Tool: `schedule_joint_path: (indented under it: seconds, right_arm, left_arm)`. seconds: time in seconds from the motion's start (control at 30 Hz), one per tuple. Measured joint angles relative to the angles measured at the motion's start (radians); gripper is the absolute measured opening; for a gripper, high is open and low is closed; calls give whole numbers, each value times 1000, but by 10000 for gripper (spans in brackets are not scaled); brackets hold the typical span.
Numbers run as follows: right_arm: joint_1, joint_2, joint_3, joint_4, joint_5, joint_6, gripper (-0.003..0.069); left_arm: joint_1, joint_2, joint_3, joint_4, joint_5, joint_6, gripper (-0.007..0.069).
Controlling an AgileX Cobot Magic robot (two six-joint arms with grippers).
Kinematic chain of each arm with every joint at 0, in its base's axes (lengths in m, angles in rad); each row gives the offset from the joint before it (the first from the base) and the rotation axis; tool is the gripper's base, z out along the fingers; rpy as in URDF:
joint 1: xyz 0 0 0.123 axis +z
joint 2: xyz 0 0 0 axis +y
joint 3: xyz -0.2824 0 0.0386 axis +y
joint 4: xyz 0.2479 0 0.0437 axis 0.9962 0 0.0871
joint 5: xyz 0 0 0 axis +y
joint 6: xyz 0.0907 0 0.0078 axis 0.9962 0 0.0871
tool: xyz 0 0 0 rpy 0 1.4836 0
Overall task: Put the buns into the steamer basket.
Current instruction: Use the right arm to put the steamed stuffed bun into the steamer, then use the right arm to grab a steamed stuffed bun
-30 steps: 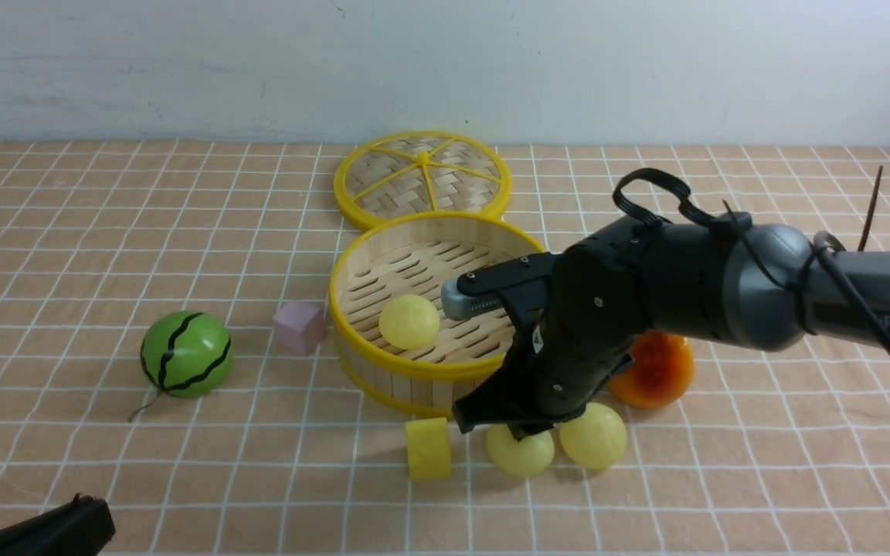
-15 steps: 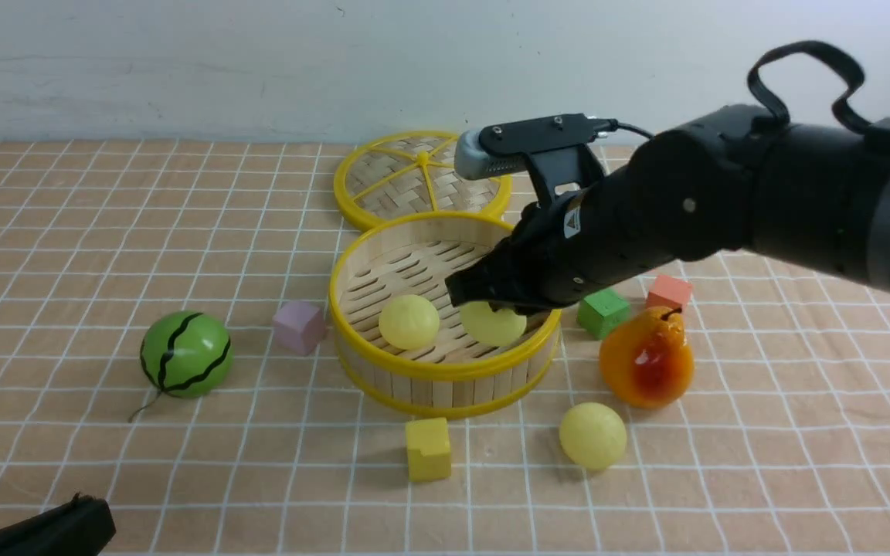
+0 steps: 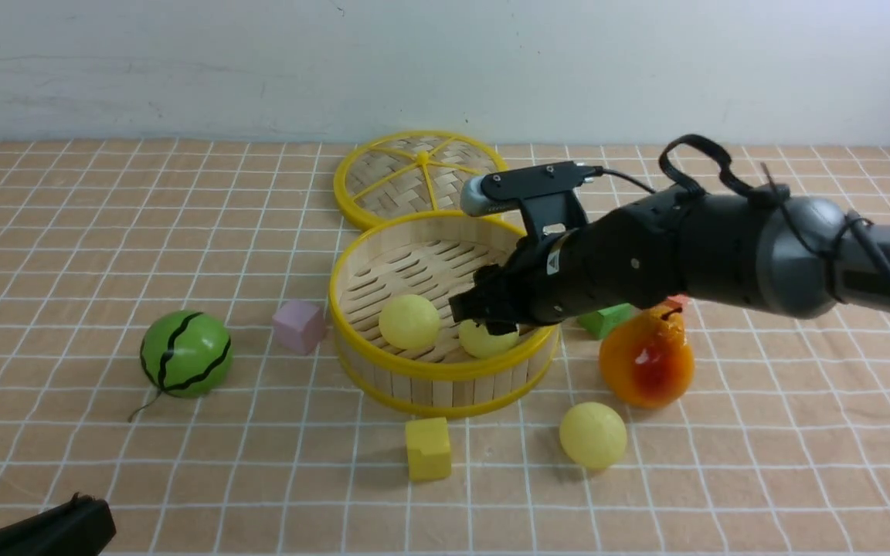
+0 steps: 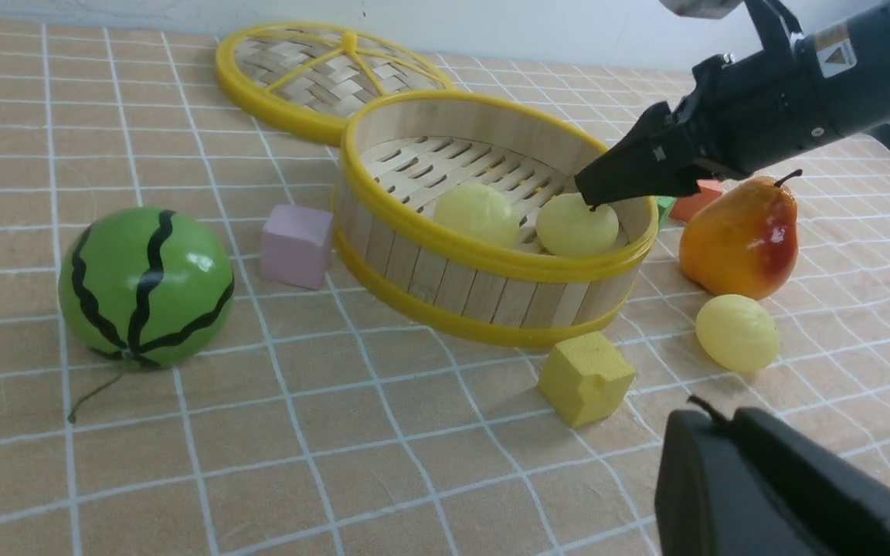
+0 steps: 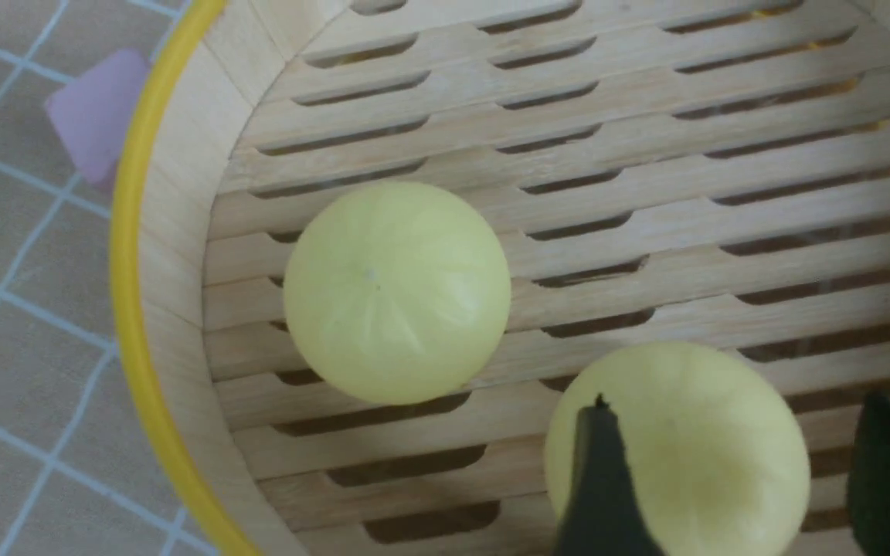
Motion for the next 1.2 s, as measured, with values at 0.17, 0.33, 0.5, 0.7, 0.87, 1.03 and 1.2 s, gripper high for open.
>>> schedule_joint_path:
  seconds: [0.17,0.33,0.5,0.7,0.87,1.03,1.2]
  right_arm:
    - [0,-196,-1,-17,236,-1,518]
    - [0,-385,43,-61,533,5,444]
    - [0,-436,155,-69,615,43,340]
    - [0,-411,261,-48,557,94,291]
    - [0,-367,266,-29,484,94,290]
    - [0,-304,266,-29,428,94,290]
    - [0,-248,266,-28,370,94,290]
  left_arm:
    - [0,0,0,0,0,0,39]
    - [0,0,0,0,0,0,39]
    - [0,0,0,0,0,0,43]
    - [0,0,0,0,0,0,51]
    - [0,0,0,0,0,0,57]
    - [0,0,0,0,0,0,62]
    - [0,0,0,0,0,0,65]
